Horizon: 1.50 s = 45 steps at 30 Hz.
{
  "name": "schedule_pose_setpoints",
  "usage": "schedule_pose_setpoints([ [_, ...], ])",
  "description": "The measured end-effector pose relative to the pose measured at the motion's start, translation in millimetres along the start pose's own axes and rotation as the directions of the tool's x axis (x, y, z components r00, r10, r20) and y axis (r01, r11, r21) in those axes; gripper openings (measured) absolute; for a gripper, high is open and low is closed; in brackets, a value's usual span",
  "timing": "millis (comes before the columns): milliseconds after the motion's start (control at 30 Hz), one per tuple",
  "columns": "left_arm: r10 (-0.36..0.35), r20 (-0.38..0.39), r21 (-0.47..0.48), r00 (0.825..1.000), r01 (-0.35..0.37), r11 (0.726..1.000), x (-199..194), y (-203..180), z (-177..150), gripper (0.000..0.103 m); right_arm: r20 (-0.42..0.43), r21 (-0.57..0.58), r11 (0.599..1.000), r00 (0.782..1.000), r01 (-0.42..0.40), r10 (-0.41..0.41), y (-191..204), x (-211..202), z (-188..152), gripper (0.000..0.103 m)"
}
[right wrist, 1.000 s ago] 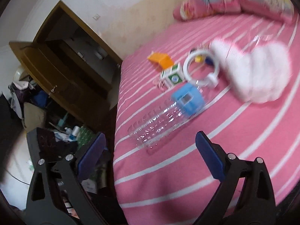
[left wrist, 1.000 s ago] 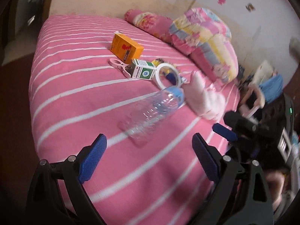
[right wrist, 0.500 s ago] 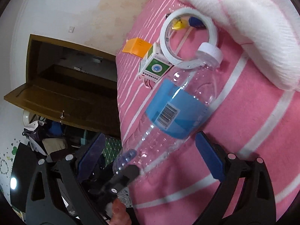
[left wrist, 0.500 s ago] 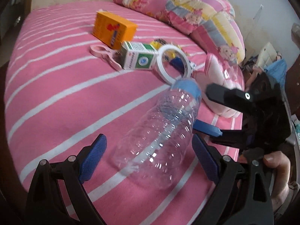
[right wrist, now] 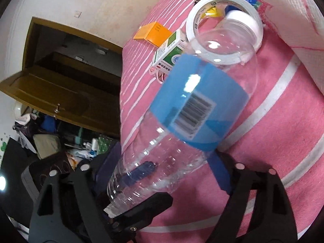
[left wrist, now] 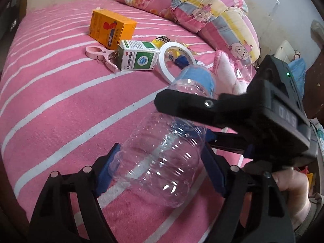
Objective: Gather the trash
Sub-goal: 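Grasp the clear blue-labelled water bottle with the left tool, then carry the bottle over the trash bin and open the left tool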
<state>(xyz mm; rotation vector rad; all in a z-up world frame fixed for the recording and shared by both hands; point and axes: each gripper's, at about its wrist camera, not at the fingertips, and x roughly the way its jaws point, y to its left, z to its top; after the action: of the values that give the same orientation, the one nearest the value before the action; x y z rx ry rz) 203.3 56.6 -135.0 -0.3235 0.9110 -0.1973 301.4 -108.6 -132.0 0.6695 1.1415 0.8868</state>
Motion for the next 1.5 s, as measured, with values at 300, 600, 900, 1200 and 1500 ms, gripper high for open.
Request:
schedule_pose_setpoints([
  [300,-0.03,0.079,-0.008,0.996,0.031,0.999,-35.6,-15.9,-6.5,0.072,0.076,-0.088,0.996,0.996,-0.031,0.038,23.7,-27.2,-14.2,0.078],
  [600,-0.04,0.159,0.045,0.987,0.033,0.998,-98.5,-71.3,-36.2,0.069,0.151,-0.151,0.986,0.984,-0.066,0.089,55.0,-88.2,-54.8,0.078],
  [900,-0.095,0.157,0.15,0.983,0.072,0.986,-146.7,-151.6,-74.7,0.068,0.245,-0.164,0.985,0.965,-0.059,0.098,69.2,-179.0,-109.6,0.078],
  [1200,-0.184,0.107,0.276,0.977,0.148,0.95,-157.3,-238.3,-102.2,0.068,0.38,-0.137,0.99,0.922,-0.031,0.081,47.4,-277.4,-154.5,0.078],
  [1500,-0.231,-0.049,0.368,0.972,0.232,0.901,-113.2,-319.3,-130.8,0.068,0.478,-0.008,1.0,0.878,-0.007,0.01,-9.2,-345.1,-195.9,0.078],
])
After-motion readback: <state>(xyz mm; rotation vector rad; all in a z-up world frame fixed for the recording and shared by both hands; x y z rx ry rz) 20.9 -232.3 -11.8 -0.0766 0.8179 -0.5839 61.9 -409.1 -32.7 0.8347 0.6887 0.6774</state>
